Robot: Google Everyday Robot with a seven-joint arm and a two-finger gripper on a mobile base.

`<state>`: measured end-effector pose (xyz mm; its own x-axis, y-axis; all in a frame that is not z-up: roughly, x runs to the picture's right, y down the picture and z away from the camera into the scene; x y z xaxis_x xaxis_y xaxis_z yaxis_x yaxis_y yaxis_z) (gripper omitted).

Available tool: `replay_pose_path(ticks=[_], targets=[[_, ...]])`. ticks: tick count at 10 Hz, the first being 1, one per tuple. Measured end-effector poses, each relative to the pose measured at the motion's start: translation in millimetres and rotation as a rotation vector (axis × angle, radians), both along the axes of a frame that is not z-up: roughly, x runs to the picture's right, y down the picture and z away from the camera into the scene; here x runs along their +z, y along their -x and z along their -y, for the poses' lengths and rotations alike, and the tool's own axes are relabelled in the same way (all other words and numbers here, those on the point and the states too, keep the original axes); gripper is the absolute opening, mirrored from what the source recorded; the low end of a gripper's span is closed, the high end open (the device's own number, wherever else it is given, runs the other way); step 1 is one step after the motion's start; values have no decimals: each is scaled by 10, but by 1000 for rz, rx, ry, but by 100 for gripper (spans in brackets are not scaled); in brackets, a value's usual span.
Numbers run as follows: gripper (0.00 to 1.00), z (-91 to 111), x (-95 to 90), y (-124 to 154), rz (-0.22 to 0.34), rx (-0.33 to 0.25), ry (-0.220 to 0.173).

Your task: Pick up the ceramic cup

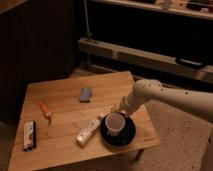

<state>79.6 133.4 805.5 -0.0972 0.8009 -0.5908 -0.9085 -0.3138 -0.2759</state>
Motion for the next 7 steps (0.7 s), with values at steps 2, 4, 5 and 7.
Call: replay_pose_path(ticks=[2, 4, 5, 7], targets=[[61, -97, 16, 2, -12, 0, 20], [61, -192, 8, -68, -34, 11, 32], [61, -235, 9, -92, -43, 17, 38], [61, -297, -16, -177, -57, 31, 43]])
